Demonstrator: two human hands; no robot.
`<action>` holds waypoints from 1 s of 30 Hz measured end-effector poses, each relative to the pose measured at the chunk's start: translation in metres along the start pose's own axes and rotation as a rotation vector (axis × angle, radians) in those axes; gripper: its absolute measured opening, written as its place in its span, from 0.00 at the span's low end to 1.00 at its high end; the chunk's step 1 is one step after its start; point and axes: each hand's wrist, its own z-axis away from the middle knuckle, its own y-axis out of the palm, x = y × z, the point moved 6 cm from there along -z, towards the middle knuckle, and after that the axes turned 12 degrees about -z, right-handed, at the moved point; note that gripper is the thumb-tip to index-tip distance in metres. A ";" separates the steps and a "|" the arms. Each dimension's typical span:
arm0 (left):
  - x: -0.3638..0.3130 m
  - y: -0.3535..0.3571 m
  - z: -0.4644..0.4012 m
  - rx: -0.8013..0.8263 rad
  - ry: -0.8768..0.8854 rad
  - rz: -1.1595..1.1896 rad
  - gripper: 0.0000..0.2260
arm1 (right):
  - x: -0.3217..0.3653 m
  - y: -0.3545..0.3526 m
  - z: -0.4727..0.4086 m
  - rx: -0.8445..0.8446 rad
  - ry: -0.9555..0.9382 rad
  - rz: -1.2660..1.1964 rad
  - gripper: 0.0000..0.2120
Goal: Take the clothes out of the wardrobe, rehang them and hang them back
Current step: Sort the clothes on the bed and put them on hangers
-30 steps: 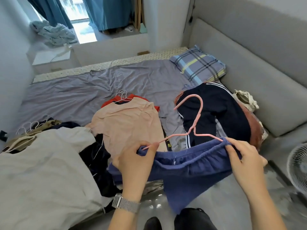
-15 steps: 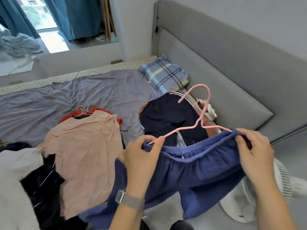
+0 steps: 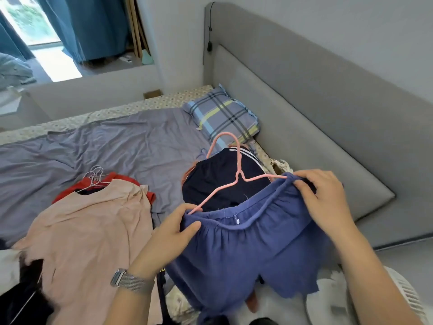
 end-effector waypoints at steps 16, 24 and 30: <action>0.004 -0.047 -0.276 -0.535 -0.145 -0.318 0.08 | -0.121 0.129 -0.257 0.303 0.170 -0.101 0.08; 0.124 0.050 -0.281 -0.436 -0.576 -0.208 0.21 | -0.236 0.273 -0.287 0.625 0.331 -0.008 0.09; 0.193 0.058 -0.207 -0.407 -0.843 -0.318 0.16 | -0.258 0.366 -0.346 0.627 0.374 0.043 0.10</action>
